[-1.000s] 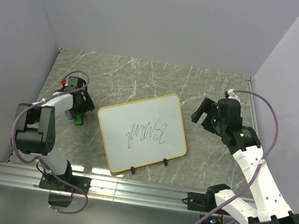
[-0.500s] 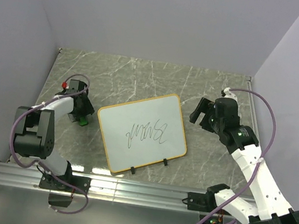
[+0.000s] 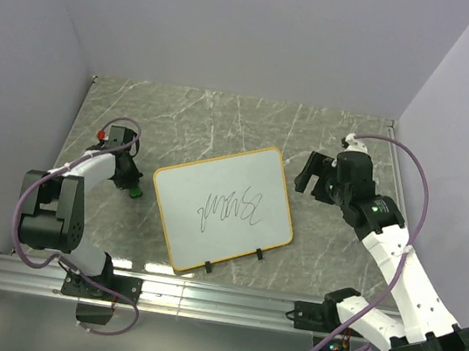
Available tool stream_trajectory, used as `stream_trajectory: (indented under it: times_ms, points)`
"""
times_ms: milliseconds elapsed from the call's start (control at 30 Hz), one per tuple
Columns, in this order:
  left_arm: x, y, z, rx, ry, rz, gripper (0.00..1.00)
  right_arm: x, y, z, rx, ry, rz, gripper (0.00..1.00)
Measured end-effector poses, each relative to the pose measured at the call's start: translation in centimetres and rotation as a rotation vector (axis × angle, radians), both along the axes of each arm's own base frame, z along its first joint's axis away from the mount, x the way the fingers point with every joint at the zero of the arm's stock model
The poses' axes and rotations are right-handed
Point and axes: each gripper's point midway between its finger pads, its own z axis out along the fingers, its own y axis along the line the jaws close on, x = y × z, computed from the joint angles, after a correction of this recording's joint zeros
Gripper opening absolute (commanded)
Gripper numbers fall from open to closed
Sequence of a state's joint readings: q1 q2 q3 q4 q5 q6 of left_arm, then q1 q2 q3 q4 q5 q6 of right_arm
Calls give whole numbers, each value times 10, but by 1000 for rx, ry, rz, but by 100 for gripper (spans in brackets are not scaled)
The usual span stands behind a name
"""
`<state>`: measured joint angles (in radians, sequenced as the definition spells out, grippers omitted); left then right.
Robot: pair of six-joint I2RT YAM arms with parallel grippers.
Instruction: Erase the whiteboard
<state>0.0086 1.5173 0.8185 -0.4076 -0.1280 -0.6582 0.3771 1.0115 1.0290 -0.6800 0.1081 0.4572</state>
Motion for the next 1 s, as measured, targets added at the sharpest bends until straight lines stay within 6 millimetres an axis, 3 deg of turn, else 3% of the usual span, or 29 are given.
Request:
stream_trajectory:
  times_ms: [100,200,367,500,600,733,900,1000]
  points:
    - [-3,-2,4,5,23,-8,0,4,17,5,36,-20,90,97]
    - [4,-7,22,12,15,-24,0,14,44,15,101,-31,213,96]
    - [31,-8,83,24,-110,-24,0,40,82,26,243,-31,380,95]
    - [37,-5,136,37,-216,-17,0,65,80,16,354,-2,415,93]
    - [28,-3,166,48,-271,-13,0,81,74,8,434,10,421,93]
    - [5,-7,195,70,-313,-26,0,86,73,2,508,14,442,91]
    - [-19,-34,219,40,-380,-94,0,76,86,-5,597,18,506,85]
    - [-28,-54,230,-1,-420,-136,0,67,90,-20,638,35,519,82]
